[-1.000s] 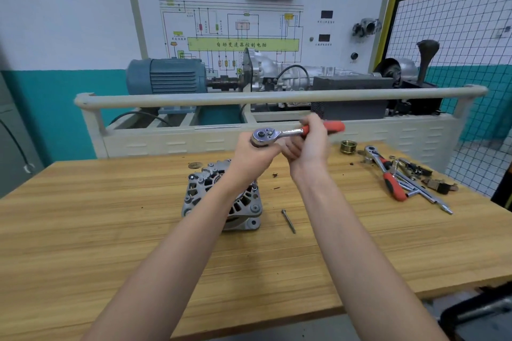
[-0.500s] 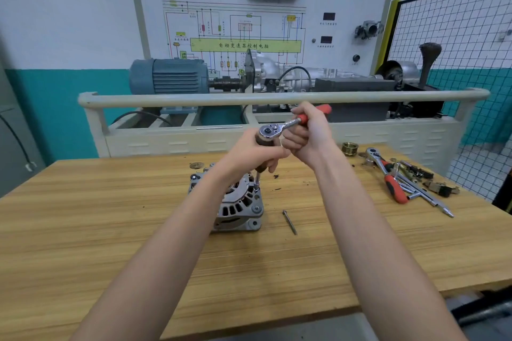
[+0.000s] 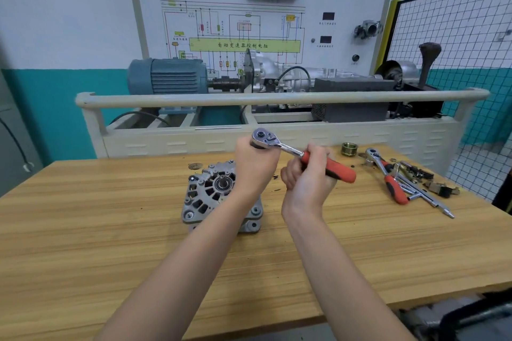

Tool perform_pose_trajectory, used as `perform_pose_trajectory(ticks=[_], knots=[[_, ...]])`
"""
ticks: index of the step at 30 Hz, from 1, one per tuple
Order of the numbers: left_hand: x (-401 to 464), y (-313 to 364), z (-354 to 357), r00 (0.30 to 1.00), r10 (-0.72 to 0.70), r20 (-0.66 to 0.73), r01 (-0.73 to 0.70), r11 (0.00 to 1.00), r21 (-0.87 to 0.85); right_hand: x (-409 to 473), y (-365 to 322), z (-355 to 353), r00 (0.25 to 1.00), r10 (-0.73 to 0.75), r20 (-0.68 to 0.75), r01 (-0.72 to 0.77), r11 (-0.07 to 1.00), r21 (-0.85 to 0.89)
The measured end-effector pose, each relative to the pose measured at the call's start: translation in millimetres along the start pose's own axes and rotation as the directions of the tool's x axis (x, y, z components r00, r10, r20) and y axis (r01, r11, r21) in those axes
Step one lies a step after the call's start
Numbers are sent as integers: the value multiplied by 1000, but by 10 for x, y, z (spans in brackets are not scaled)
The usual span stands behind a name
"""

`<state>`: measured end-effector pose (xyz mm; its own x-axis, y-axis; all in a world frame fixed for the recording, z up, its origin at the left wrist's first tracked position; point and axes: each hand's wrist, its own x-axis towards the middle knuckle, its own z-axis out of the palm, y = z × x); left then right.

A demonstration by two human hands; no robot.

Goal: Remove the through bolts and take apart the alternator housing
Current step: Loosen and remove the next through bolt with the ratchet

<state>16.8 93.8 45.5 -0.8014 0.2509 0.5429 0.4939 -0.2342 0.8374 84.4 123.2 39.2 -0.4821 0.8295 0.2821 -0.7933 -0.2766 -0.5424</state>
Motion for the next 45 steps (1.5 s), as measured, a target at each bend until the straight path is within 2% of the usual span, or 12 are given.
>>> perform_pose_trajectory(ticks=[5, 10, 14, 18, 21, 24, 28, 33, 36, 39, 42, 45], knots=[[72, 94, -245, 942, -40, 334, 15, 997, 78, 453, -160, 128, 958, 271, 90, -257, 956, -140], [147, 195, -262, 824, -68, 563, 4, 993, 114, 848, -258, 342, 767, 580, 275, -501, 809, -307], [151, 132, -222, 864, -87, 496, 72, 996, 49, 735, -201, 311, 852, 486, 192, -446, 868, -217], [74, 62, -174, 958, -7, 286, -3, 999, 33, 296, -75, 82, 987, 160, -23, -161, 986, -48], [-5, 10, -72, 998, 19, 63, -19, 1000, -2, -29, 18, 14, 998, 15, -56, -14, 1000, 19], [-39, -8, -40, 999, 20, 33, -20, 1000, -1, -26, -9, 12, 998, 24, -52, -23, 1000, 13], [26, 82, -179, 955, -3, 296, -25, 996, 91, 367, -185, 81, 970, 241, 38, -237, 967, -91], [150, 208, -312, 787, -86, 611, 3, 991, 136, 794, -283, 305, 774, 576, 263, -499, 811, -306], [144, 194, -246, 823, -113, 556, 67, 992, 103, 777, -251, 346, 799, 557, 226, -501, 825, -262], [109, 134, -177, 898, -75, 433, 49, 996, 71, 575, -153, 226, 932, 360, 52, -355, 931, -83], [44, 81, -91, 980, -13, 198, 4, 999, 45, 241, -52, 89, 989, 120, -87, -121, 993, -1], [-9, 29, -20, 999, 3, -39, -4, 1000, -8, -24, 12, 51, 998, 2, -62, -3, 1000, -5]])
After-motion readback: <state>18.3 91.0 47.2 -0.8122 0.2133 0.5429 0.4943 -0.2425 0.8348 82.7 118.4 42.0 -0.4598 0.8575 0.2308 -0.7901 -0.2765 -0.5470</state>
